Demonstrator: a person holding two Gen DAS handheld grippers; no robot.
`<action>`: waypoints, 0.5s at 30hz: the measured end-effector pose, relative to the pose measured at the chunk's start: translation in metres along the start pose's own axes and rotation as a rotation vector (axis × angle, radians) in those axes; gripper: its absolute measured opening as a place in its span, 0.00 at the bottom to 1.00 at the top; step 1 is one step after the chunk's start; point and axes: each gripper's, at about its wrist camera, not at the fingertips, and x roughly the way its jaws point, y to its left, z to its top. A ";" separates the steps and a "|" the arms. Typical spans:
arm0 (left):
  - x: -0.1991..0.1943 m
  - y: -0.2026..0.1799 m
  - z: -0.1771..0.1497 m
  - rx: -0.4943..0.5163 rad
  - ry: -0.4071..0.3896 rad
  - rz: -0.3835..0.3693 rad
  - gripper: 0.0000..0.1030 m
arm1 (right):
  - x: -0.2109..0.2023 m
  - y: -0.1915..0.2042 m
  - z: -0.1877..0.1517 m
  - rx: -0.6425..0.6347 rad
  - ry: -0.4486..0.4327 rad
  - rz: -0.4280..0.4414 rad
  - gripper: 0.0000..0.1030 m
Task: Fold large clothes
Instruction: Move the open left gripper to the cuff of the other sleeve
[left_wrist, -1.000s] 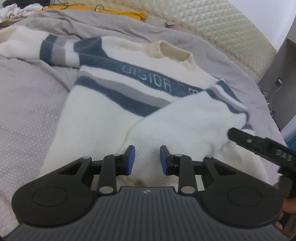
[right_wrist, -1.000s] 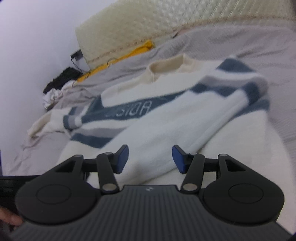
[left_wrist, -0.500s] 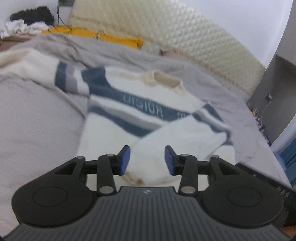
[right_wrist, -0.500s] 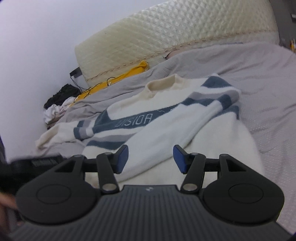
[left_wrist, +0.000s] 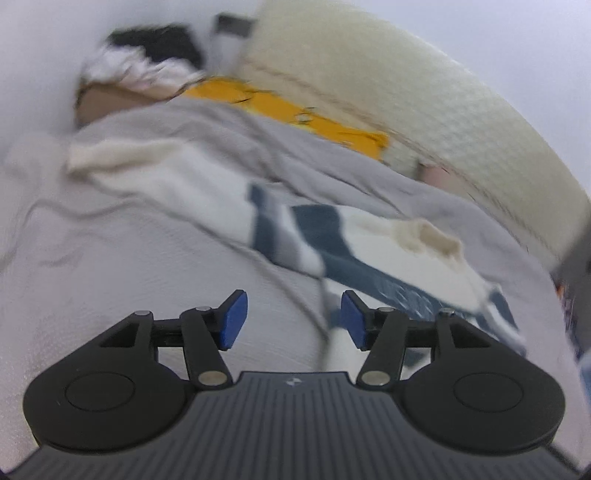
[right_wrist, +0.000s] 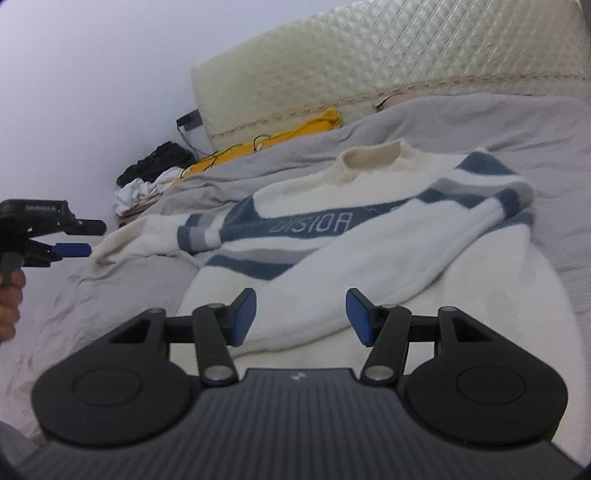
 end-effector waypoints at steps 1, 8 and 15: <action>0.007 0.014 0.004 -0.038 0.010 0.008 0.60 | 0.004 0.000 -0.001 0.000 0.005 0.000 0.56; 0.044 0.076 0.016 -0.141 0.045 -0.029 0.71 | 0.025 -0.001 0.001 -0.059 -0.056 -0.029 0.56; 0.100 0.116 0.035 -0.322 0.037 -0.073 0.72 | 0.053 -0.002 -0.005 -0.103 -0.033 -0.073 0.56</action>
